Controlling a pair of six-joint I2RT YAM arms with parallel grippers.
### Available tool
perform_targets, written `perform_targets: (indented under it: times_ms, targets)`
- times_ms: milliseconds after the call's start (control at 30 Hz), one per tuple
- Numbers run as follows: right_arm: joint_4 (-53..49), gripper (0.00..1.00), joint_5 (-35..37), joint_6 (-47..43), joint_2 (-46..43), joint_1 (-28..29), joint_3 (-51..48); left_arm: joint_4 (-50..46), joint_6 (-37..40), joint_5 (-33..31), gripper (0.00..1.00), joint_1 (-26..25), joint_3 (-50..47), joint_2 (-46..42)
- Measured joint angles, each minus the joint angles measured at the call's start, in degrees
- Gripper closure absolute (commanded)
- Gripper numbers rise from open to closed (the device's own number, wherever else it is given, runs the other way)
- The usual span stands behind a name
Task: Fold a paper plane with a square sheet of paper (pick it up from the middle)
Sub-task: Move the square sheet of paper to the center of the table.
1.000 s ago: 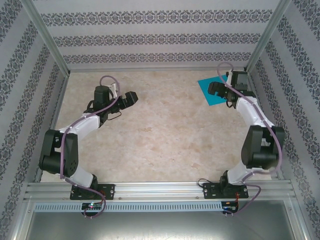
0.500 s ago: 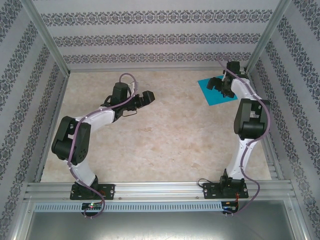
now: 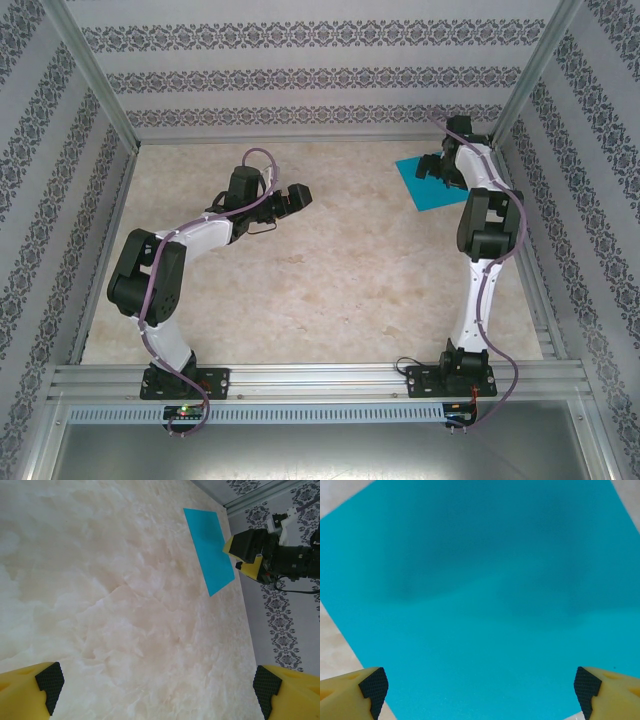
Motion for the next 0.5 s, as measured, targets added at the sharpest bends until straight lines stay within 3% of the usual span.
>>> perform_targets:
  times_ms: [500]
  targets:
    - [-7.4,0.04,0.2,-3.3,7.4,2.3,8.2,-3.3,2.3,-0.2,0.0,0.0,0.0,0.0]
